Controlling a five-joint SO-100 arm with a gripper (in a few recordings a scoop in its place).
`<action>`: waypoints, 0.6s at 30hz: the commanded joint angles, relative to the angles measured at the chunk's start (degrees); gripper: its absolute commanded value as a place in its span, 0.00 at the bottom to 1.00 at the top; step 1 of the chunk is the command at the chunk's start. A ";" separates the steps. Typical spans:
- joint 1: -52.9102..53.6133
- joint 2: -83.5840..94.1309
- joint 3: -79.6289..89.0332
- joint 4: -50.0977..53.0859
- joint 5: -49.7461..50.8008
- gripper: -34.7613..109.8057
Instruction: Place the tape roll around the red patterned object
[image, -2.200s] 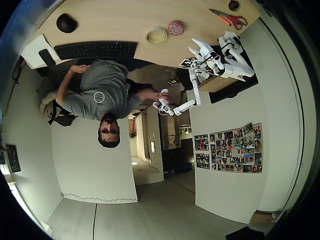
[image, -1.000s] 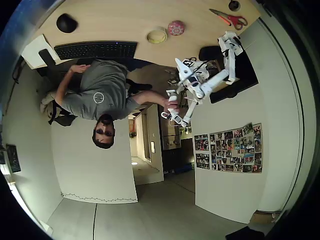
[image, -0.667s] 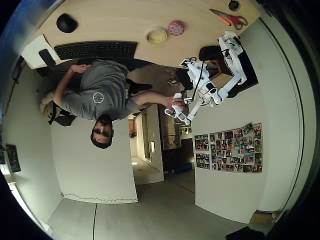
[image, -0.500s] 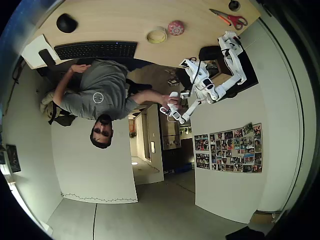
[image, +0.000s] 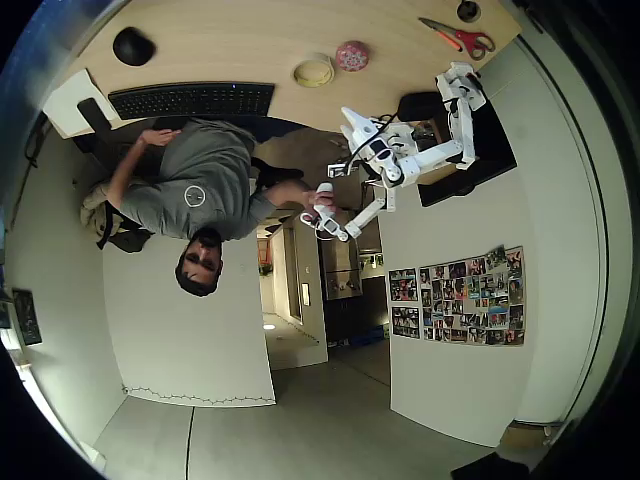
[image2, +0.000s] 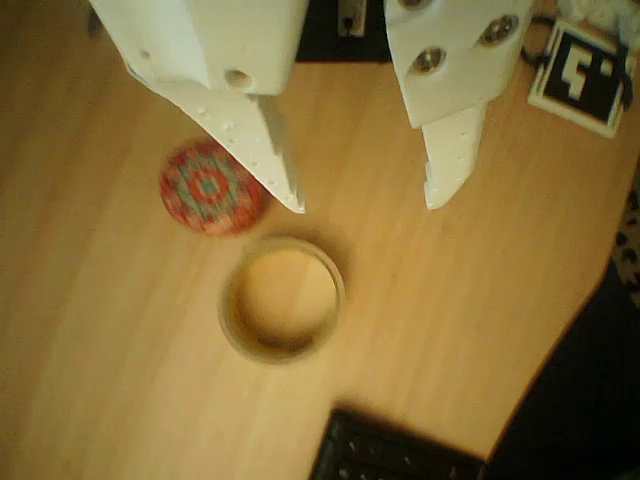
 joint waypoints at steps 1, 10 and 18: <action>-1.93 -4.57 -5.80 -2.55 0.18 0.45; -2.37 -27.86 -32.08 3.25 1.49 0.45; -2.81 -48.43 -65.65 16.26 3.69 0.44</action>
